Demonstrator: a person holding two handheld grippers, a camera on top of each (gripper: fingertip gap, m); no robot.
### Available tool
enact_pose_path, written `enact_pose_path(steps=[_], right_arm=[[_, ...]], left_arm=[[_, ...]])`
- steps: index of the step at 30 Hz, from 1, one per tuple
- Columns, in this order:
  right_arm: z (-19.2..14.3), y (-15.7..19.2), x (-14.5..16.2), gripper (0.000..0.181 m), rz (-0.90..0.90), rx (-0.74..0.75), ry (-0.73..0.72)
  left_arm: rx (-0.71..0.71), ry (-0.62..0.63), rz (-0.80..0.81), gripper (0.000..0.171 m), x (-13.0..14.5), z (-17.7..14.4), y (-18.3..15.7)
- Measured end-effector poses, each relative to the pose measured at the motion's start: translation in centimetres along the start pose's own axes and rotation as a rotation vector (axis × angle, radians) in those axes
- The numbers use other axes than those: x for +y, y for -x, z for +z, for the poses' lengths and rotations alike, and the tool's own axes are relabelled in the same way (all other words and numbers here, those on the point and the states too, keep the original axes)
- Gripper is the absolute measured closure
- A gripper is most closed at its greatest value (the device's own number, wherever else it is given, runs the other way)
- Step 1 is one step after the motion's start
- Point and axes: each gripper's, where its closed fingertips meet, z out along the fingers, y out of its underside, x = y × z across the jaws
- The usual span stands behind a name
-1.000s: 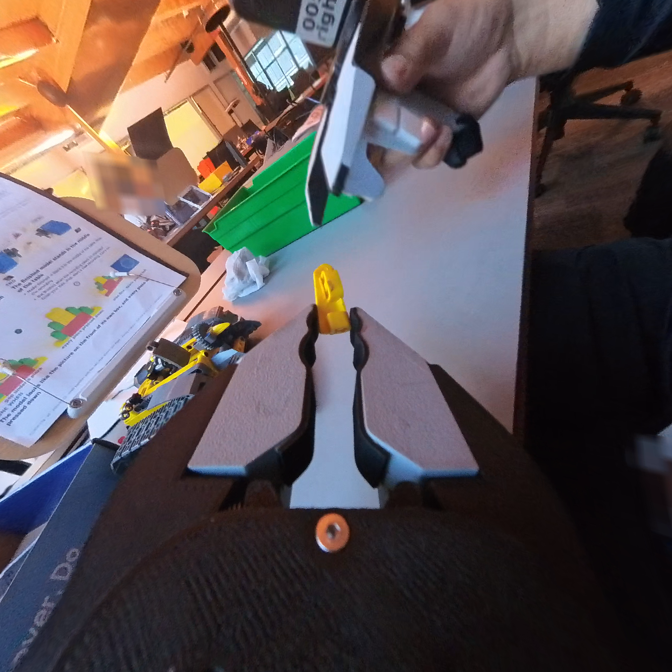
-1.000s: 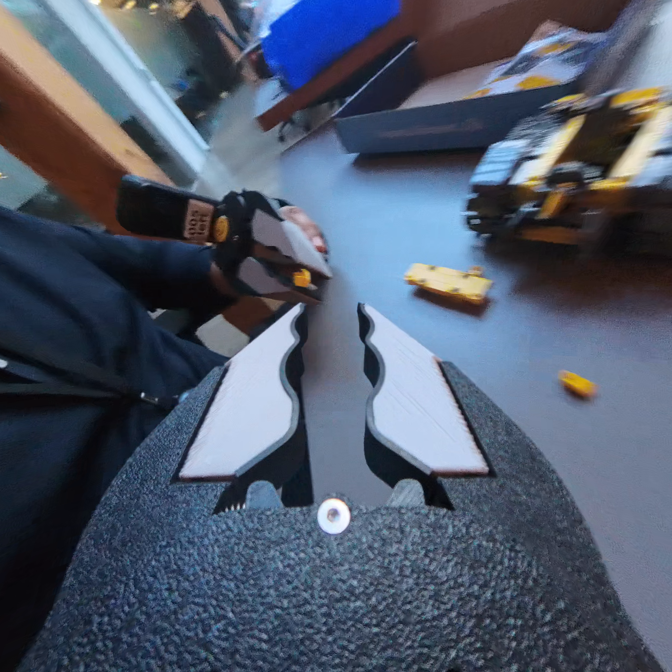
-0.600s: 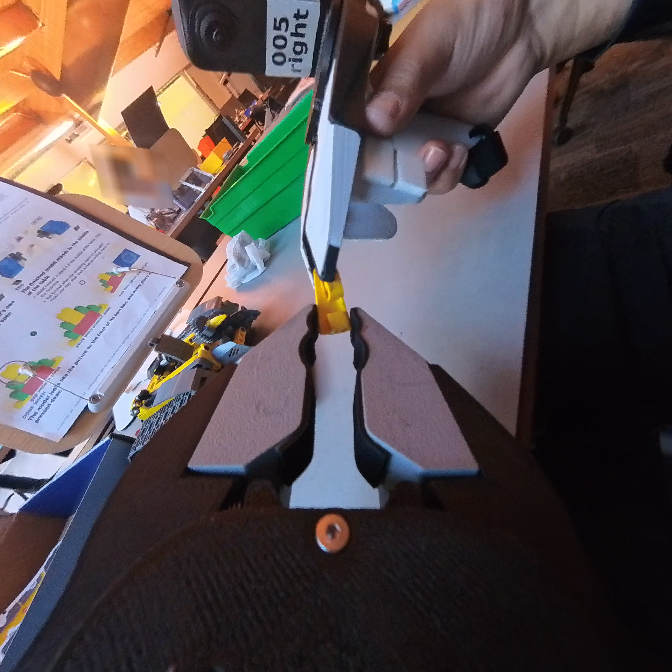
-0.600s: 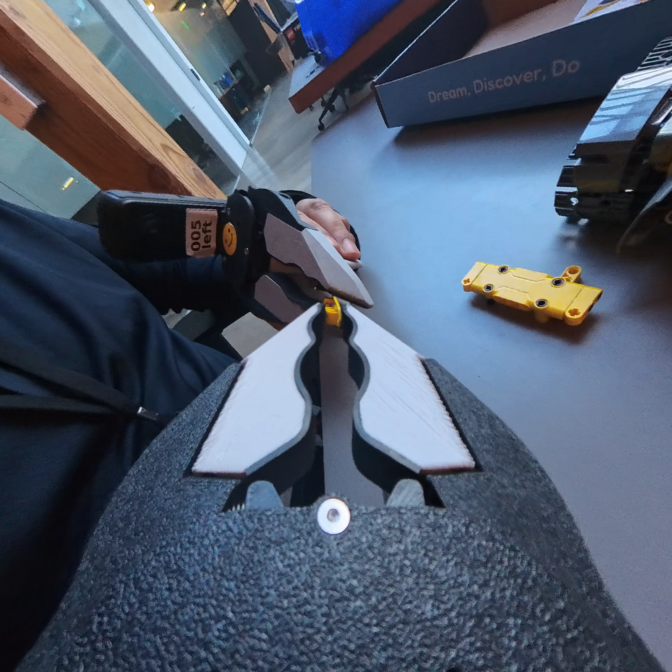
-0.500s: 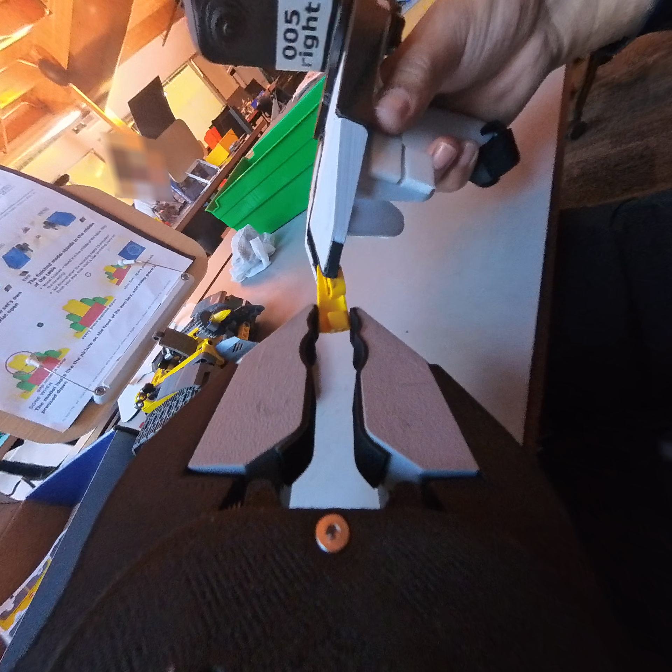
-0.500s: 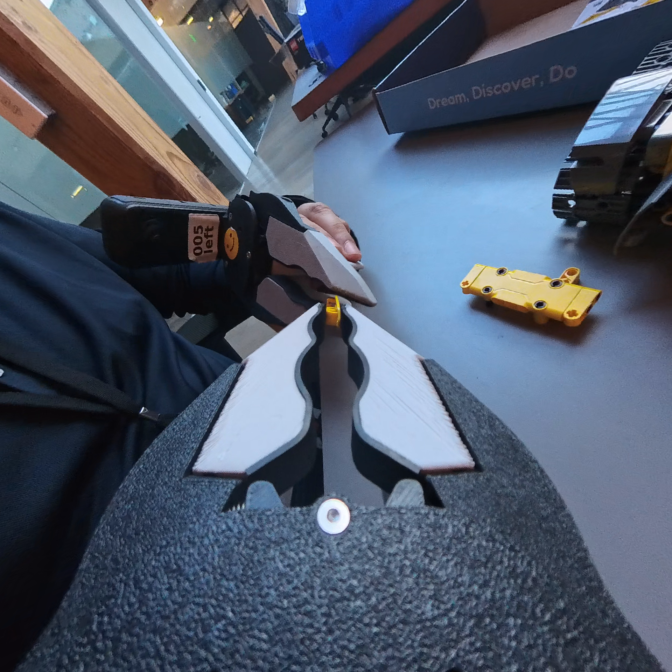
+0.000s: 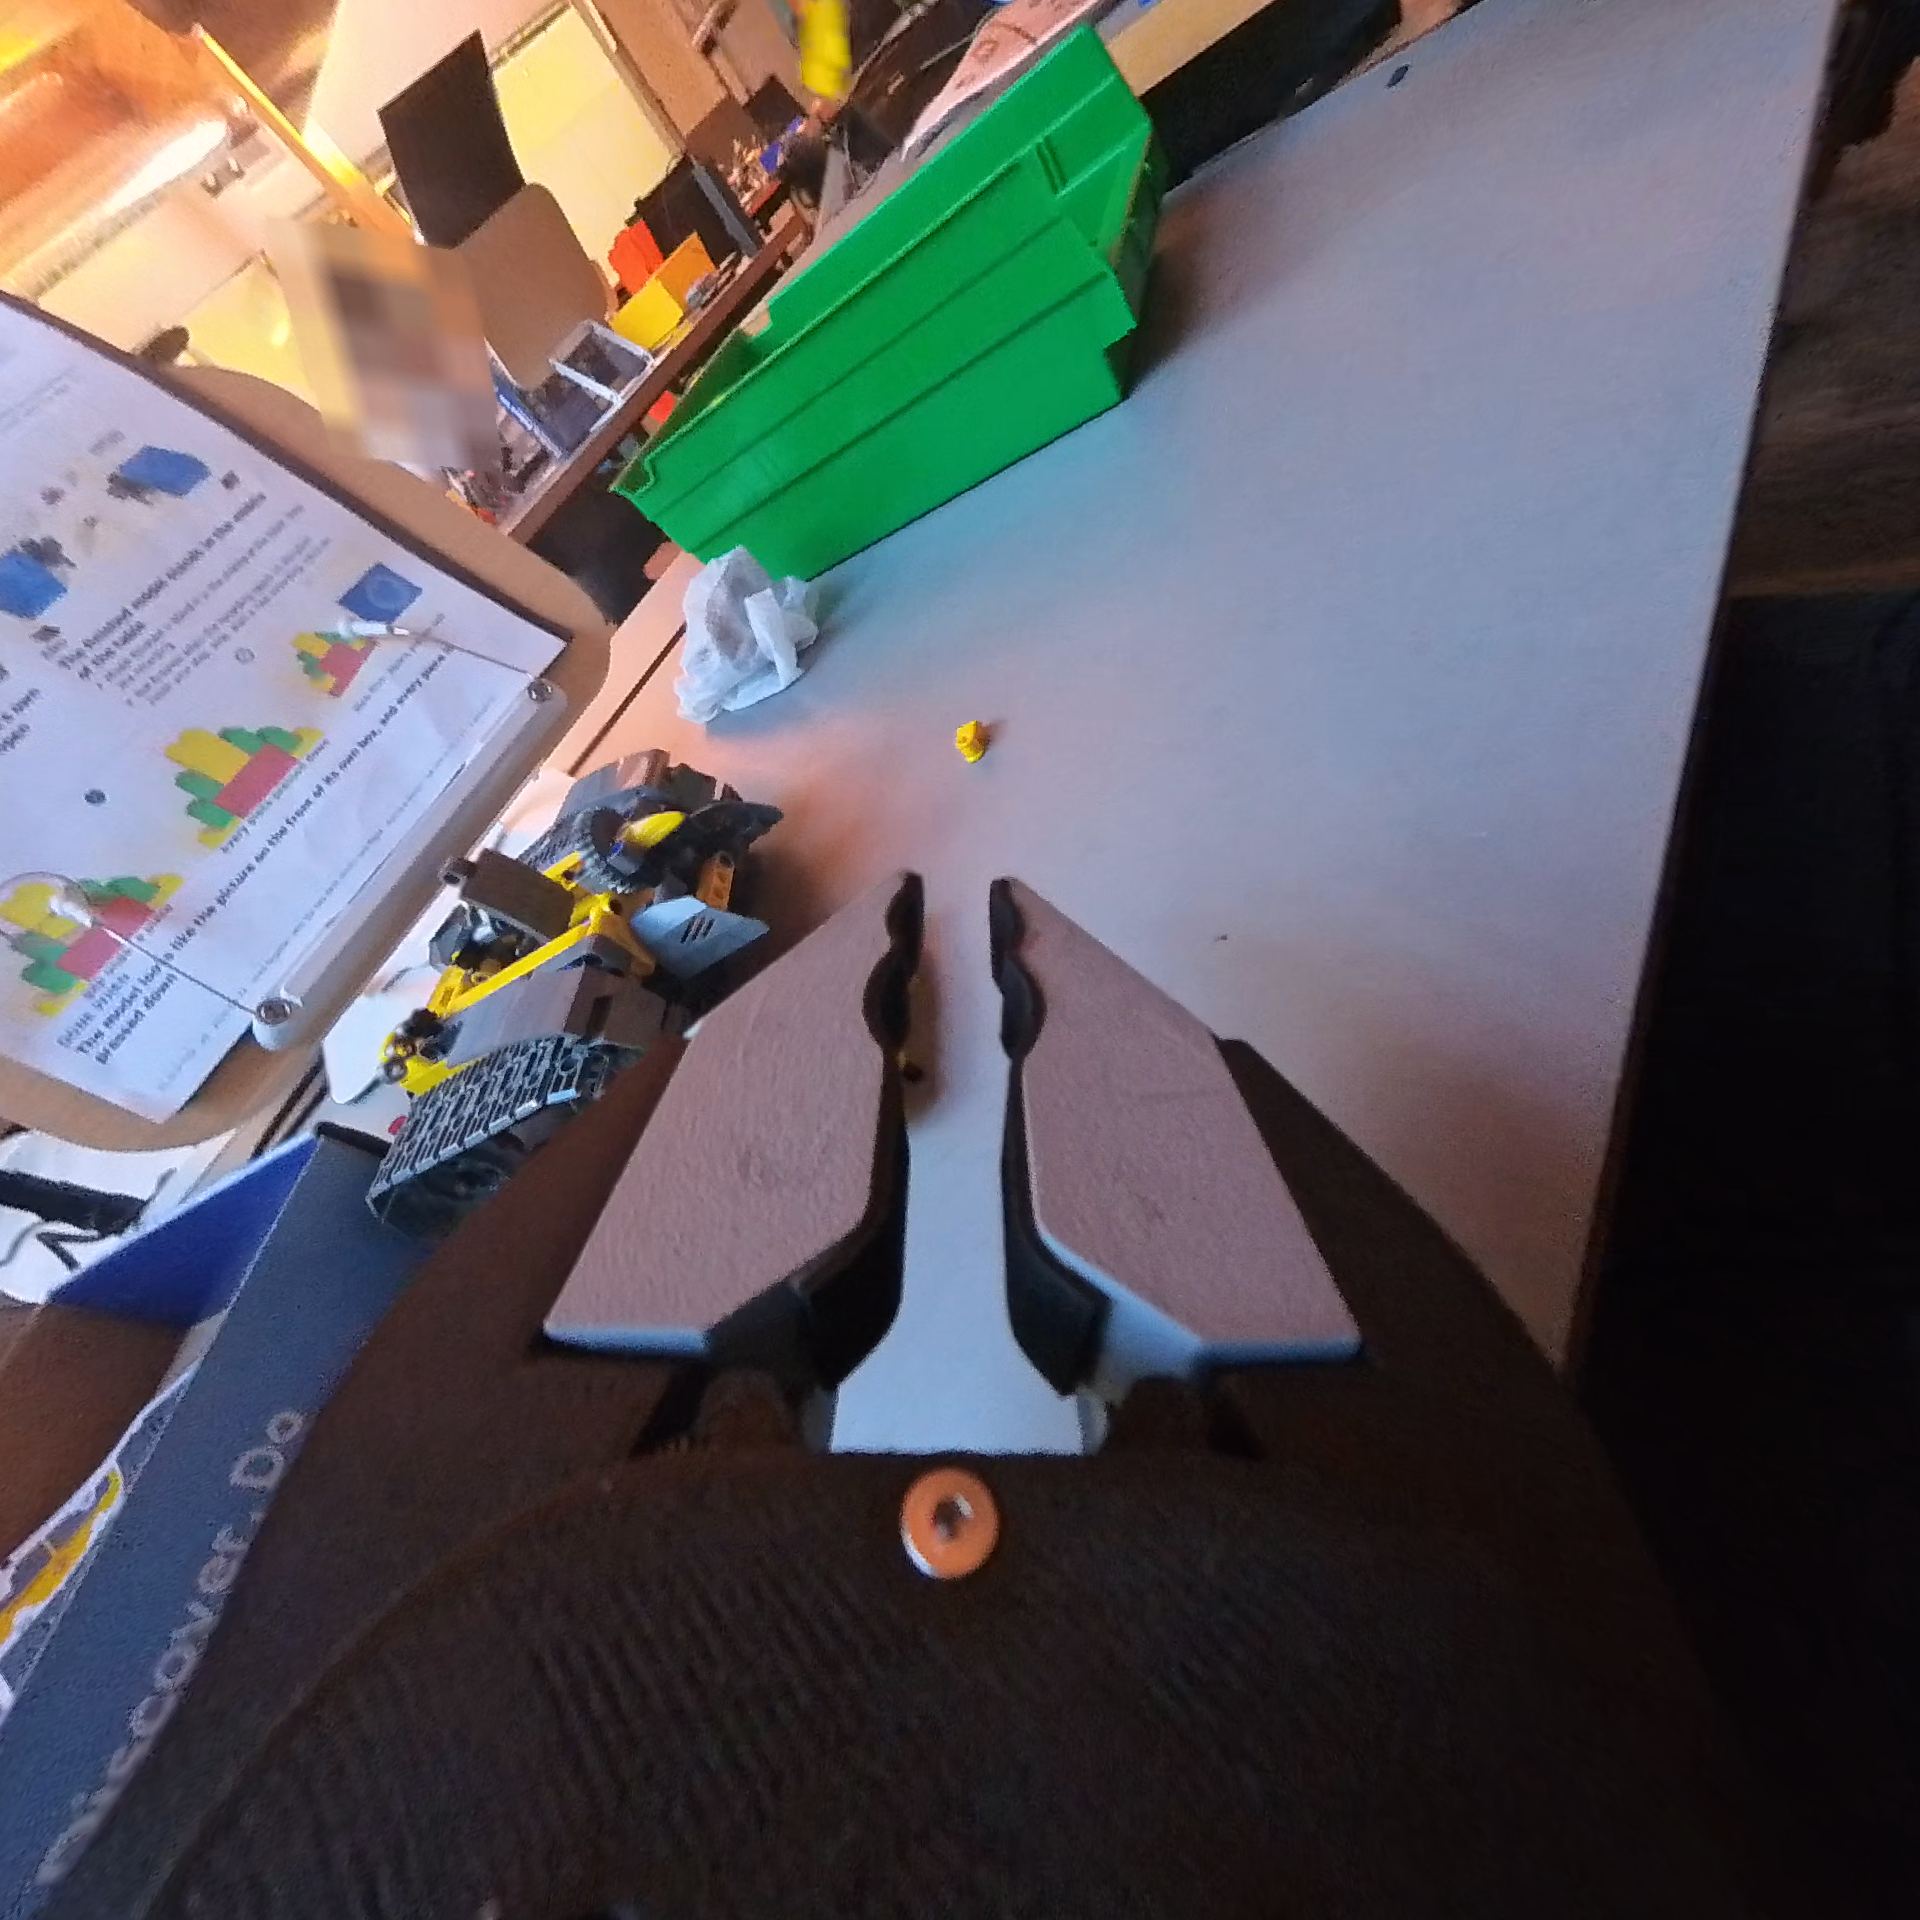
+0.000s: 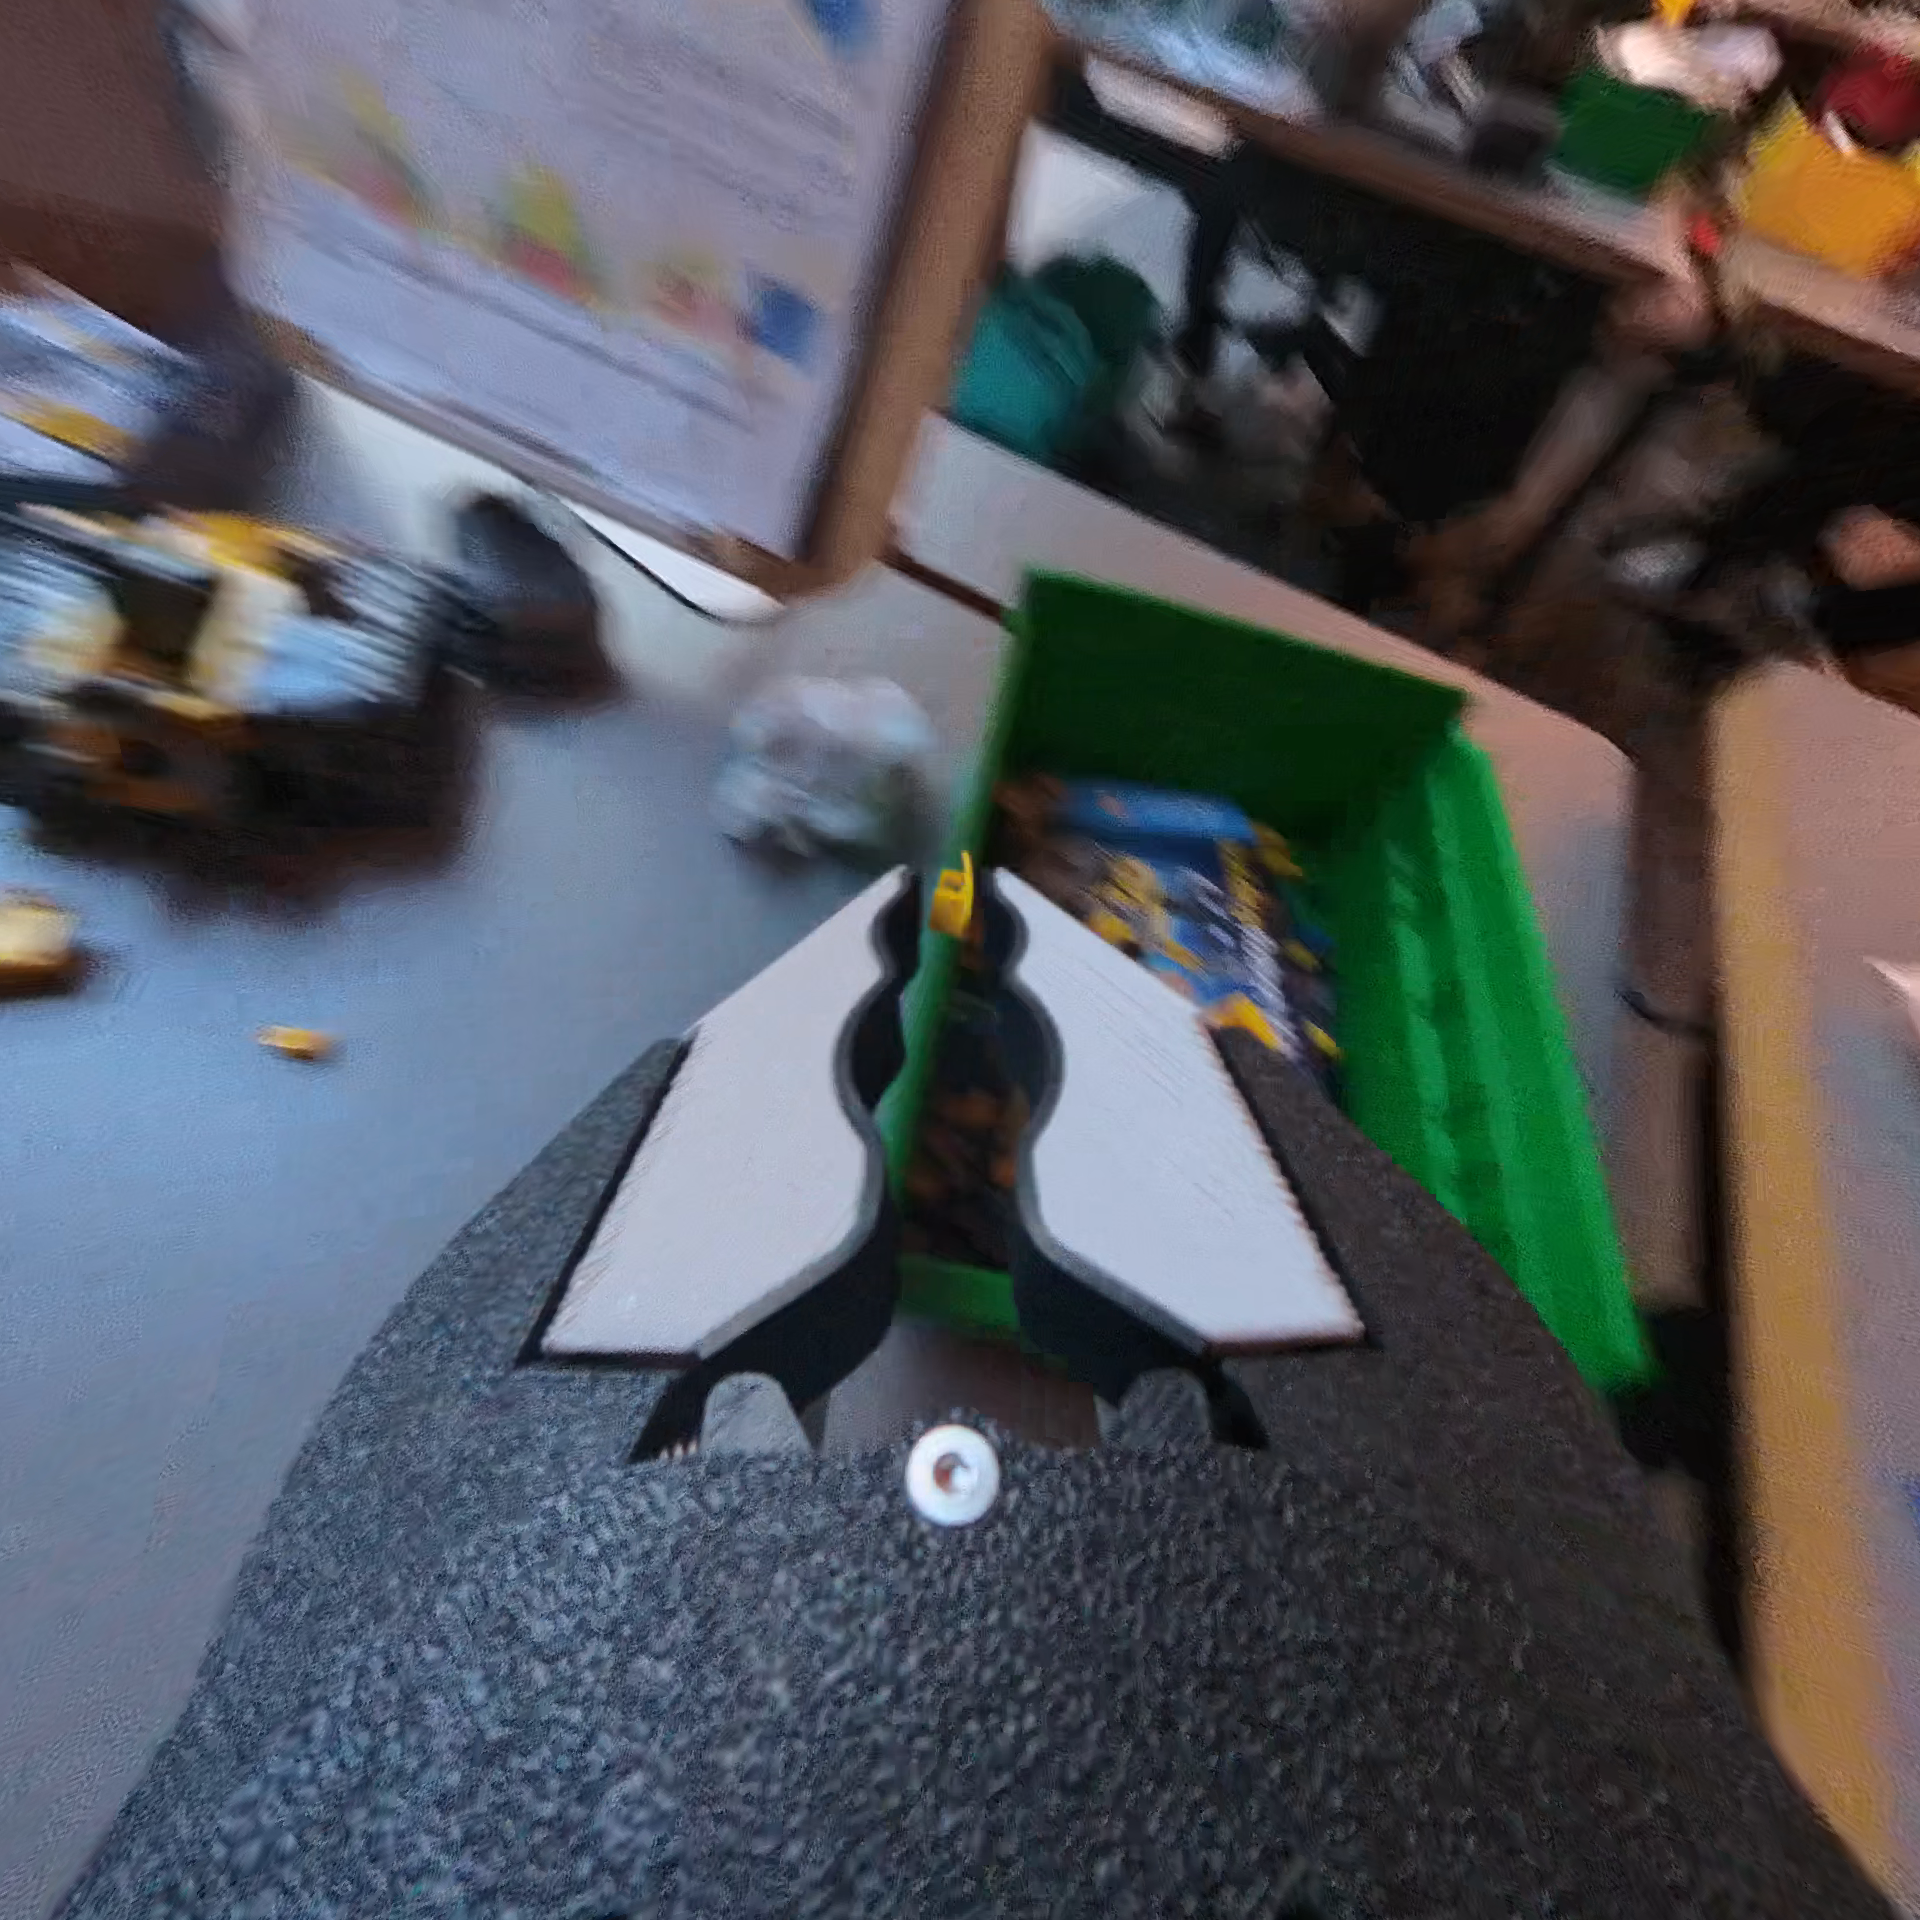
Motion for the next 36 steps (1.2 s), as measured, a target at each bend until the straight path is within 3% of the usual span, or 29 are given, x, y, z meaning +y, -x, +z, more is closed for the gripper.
enact_pose_path(steps=[2, 5, 7, 10, 14, 20, 22, 23, 26, 30, 33, 36], right_arm=[[1.0, -3.3, 2.4, 0.157, -0.002, 0.086, 0.099], [1.2, -4.2, 3.1, 0.158, 0.019, 0.117, 0.087], [1.4, -0.6, 2.3, 0.157, 0.021, -0.007, 0.032], [1.8, 9.7, 2.1, 0.166, -0.099, -0.346, 0.002], [3.1, 20.7, 5.1, 0.164, -0.266, -0.660, 0.101], [7.4, 25.5, 9.6, 0.152, -0.390, -0.781, 0.285], [8.0, 25.8, 10.3, 0.157, -0.392, -0.802, 0.316], [8.0, 25.8, 10.2, 0.174, -0.380, -0.817, 0.313], [7.6, 25.3, 10.1, 0.177, -0.364, -0.817, 0.334], [5.9, 23.5, 6.1, 0.177, -0.326, -0.736, 0.227], [4.2, 18.4, 0.6, 0.177, -0.308, -0.550, 0.072], [2.7, 10.0, -4.1, 0.177, -0.248, -0.295, -0.067]], left_arm=[[0.002, 0.005, -0.031, 0.161, 0.1, 0.0, 0.3], [-0.014, -0.005, -0.068, 0.162, 0.1, -0.1, 0.9], [-0.019, -0.004, -0.090, 0.162, 0.2, -0.1, 1.2], [-0.016, 0.008, -0.132, 0.161, 0.5, 0.0, 1.6], [0.003, 0.013, -0.205, 0.159, 0.8, 0.2, 2.1], [0.013, -0.019, -0.264, 0.160, 0.6, -0.1, 2.6], [0.014, -0.024, -0.268, 0.161, 0.6, -0.2, 2.7], [0.015, -0.025, -0.270, 0.161, 0.6, -0.2, 2.7], [0.019, -0.034, -0.280, 0.162, 0.5, -0.3, 2.8], [0.022, -0.042, -0.301, 0.162, 0.5, -0.4, 3.0], [0.019, -0.038, -0.310, 0.162, 0.6, -0.4, 3.1], [0.022, -0.036, -0.311, 0.162, 0.6, -0.4, 3.1]])
